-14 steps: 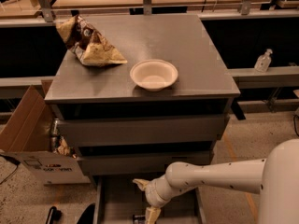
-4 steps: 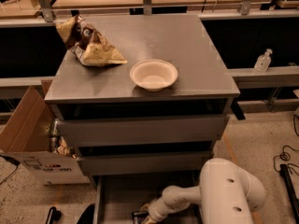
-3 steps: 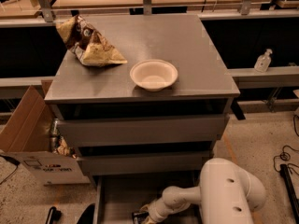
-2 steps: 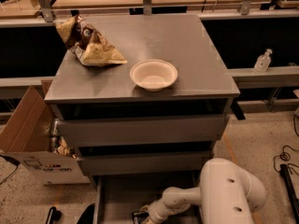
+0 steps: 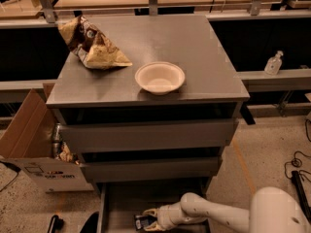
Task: Pick rxbar blueberry from bottom drawer and place on counter
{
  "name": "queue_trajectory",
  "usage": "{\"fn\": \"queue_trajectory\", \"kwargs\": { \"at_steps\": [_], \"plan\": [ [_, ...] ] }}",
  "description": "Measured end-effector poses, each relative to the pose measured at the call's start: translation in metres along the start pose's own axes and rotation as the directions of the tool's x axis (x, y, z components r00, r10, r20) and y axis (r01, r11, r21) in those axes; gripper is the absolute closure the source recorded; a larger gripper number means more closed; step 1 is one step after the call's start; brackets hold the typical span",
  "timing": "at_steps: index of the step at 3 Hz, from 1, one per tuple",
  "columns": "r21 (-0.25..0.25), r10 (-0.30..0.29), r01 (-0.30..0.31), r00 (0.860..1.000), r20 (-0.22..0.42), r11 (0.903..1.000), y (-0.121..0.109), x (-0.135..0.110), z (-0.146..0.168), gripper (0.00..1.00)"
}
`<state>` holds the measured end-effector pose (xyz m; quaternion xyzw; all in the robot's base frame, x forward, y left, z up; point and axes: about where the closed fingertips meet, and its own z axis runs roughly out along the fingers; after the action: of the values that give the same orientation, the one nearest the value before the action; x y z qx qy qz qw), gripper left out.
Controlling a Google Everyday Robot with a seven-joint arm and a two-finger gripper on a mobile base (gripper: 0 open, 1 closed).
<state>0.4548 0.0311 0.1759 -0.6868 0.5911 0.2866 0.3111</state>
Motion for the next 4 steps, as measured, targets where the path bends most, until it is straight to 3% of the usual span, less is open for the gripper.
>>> {"fn": "queue_trajectory", "kwargs": {
  "at_steps": [1, 2, 3, 4],
  "plan": [
    [0.081, -0.139, 0.129, 0.98, 0.142, 0.9884, -0.003, -0.056, -0.06, 1.0],
    [0.066, -0.225, 0.217, 0.961, 0.159, 0.9739, 0.011, -0.08, -0.128, 1.0],
    [-0.038, -0.241, 0.247, 0.963, 0.117, 0.9683, 0.024, -0.082, -0.198, 1.0],
    [-0.166, -0.272, 0.282, 0.959, 0.083, 0.9448, 0.03, -0.086, -0.254, 1.0]
  ]
}}
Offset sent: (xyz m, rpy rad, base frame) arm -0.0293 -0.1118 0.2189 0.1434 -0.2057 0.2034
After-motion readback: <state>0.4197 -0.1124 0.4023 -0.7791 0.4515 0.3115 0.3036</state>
